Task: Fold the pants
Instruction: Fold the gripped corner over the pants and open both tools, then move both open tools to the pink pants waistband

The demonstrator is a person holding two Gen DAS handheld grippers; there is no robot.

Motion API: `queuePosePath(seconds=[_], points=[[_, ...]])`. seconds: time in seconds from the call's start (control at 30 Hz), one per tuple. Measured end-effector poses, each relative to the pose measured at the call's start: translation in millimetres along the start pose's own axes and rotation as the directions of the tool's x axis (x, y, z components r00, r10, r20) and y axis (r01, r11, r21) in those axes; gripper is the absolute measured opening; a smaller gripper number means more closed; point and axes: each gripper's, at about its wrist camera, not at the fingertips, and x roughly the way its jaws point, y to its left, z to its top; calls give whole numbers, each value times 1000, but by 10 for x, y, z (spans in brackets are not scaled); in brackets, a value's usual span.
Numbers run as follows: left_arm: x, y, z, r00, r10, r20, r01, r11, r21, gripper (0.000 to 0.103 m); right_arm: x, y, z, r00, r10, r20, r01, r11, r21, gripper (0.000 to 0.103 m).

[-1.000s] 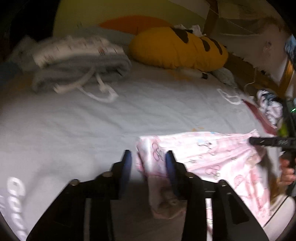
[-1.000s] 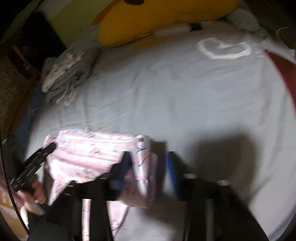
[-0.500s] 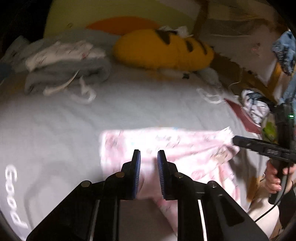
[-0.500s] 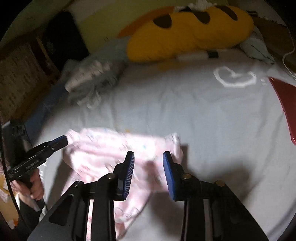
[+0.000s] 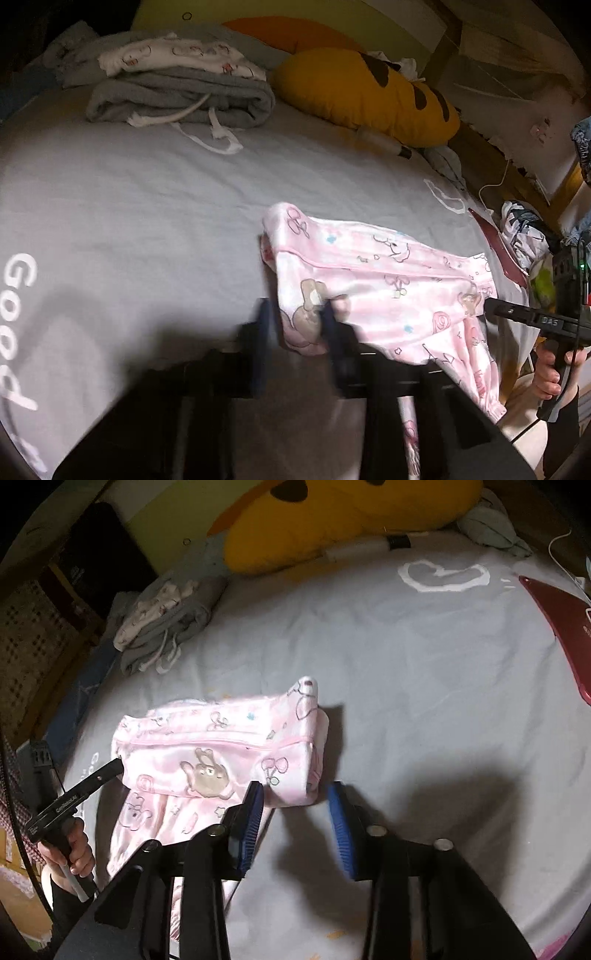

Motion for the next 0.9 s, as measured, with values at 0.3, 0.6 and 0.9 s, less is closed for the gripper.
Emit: queuePosePath(seconds=[0.3, 0.6, 0.9], points=[[-256, -124, 116, 994, 79, 74, -84, 994, 72, 4, -135, 81, -19, 992, -100, 77, 105, 993, -60, 4], [-40, -39, -11, 994, 106, 13, -106, 991, 81, 17, -48, -38, -10, 996, -84, 21, 84, 996, -7, 9], [-419, -178, 21, 986, 94, 141, -112, 986, 125, 45, -381, 95, -8, 969, -124, 213, 137, 990, -45, 23]])
